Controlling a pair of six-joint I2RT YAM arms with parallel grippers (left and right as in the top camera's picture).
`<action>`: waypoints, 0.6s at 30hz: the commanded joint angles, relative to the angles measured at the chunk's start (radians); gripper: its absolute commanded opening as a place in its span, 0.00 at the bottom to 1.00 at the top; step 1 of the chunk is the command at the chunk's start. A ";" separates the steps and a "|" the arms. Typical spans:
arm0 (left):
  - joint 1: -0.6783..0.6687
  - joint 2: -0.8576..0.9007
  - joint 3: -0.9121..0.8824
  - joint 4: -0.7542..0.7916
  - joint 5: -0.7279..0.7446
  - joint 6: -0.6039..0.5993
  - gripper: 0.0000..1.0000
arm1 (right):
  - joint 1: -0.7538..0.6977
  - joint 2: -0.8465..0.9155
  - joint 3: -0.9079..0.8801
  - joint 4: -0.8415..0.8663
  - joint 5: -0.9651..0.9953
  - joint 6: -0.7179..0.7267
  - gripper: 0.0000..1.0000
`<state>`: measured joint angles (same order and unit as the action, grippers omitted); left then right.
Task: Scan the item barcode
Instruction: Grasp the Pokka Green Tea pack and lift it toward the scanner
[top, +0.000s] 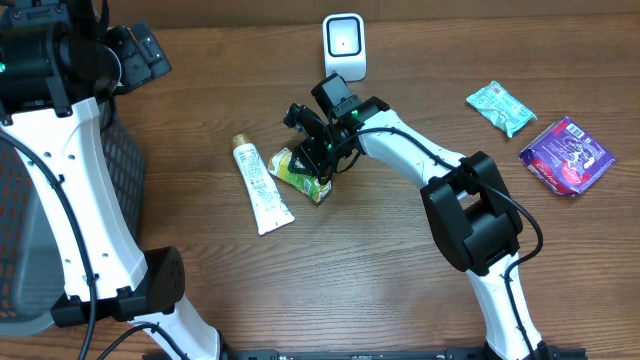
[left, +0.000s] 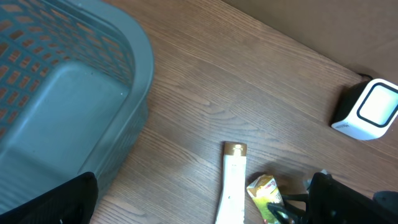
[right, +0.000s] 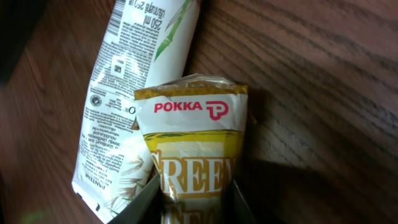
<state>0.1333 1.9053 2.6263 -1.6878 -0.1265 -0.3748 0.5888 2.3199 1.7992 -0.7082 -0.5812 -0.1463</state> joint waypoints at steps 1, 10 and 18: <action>0.003 0.004 -0.001 -0.002 0.005 -0.014 1.00 | 0.000 0.042 -0.007 -0.003 -0.016 0.104 0.24; 0.003 0.004 -0.001 -0.002 0.005 -0.014 1.00 | -0.031 0.046 -0.006 -0.004 -0.123 0.203 0.04; 0.003 0.004 -0.001 -0.002 0.005 -0.014 1.00 | -0.116 0.037 0.033 0.008 -0.460 0.233 0.04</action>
<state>0.1333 1.9053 2.6263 -1.6878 -0.1265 -0.3744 0.5137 2.3665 1.7988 -0.7109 -0.8444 0.0502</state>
